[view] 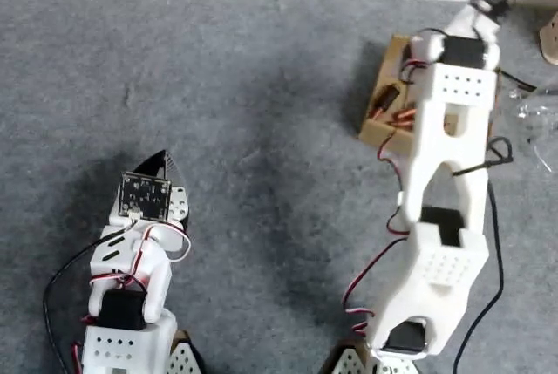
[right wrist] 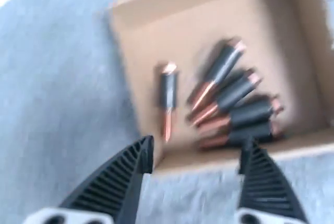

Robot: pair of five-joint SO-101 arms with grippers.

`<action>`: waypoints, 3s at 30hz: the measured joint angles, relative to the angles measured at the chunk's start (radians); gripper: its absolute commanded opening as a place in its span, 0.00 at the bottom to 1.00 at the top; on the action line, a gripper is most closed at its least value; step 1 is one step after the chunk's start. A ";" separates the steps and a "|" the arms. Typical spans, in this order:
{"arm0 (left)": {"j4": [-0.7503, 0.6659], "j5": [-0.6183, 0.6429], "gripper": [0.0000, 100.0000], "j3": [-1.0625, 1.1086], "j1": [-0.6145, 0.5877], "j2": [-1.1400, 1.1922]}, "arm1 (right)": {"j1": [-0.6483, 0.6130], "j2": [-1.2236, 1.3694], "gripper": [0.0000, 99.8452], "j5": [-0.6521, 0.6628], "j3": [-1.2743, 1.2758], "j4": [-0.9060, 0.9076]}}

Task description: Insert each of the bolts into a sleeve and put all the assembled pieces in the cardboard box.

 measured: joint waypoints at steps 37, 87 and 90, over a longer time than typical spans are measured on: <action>0.000 0.000 0.01 0.000 0.000 0.000 | -0.078 -1.671 0.12 0.213 2.108 -0.862; 0.749 0.002 0.01 0.000 -0.230 0.000 | -0.068 -2.153 0.12 0.216 2.357 -0.371; 0.749 0.002 0.01 0.000 -0.230 0.000 | -0.068 -2.153 0.12 0.216 2.357 -0.371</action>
